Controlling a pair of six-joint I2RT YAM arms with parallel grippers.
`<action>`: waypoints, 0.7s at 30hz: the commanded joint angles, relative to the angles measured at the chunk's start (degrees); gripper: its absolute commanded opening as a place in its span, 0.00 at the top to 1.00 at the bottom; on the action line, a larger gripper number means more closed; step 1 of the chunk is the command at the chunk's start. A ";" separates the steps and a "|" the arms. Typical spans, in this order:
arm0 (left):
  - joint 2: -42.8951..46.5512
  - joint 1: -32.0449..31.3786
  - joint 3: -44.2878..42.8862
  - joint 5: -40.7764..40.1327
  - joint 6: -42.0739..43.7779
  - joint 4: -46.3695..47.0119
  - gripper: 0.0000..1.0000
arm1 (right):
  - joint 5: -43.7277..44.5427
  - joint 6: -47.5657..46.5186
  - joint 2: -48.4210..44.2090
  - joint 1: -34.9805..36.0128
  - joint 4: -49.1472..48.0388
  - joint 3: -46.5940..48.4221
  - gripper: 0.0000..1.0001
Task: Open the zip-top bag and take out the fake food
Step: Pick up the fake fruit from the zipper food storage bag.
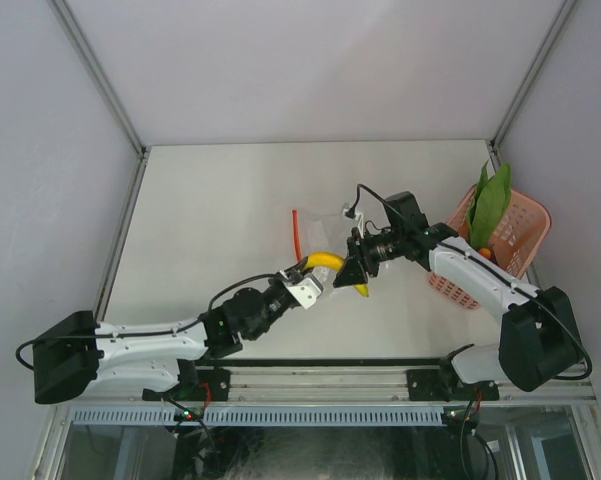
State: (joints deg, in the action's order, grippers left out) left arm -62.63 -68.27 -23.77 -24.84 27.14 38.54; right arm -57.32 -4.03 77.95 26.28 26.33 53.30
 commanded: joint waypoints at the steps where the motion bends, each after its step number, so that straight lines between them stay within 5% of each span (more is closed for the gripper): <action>1: 0.78 -0.40 -3.19 -0.75 -1.06 3.00 0.79 | -1.97 0.07 0.00 -0.49 -2.01 2.43 0.94; 8: 4.59 -0.39 -0.67 0.95 -8.03 2.90 0.34 | -3.45 -0.48 -0.85 -2.18 -1.77 2.64 0.99; 12: 9.06 -0.41 -2.33 -0.58 -21.15 -5.79 0.17 | -3.70 -4.19 -1.83 -3.27 0.75 3.76 1.00; 16: 13.35 -0.42 -6.12 1.79 -30.86 -19.48 0.11 | -2.73 -8.12 -3.05 -4.89 4.45 5.17 1.00; 21: 20.28 -0.37 -3.89 1.73 -38.05 -22.45 0.08 | -1.26 -12.15 -5.91 -8.28 7.93 6.47 1.00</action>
State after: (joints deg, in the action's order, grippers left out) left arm -47.35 -68.40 -26.44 -23.73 -1.19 20.67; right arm -58.96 -10.87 76.12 20.21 31.53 56.86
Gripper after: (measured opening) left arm 0.904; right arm 0.383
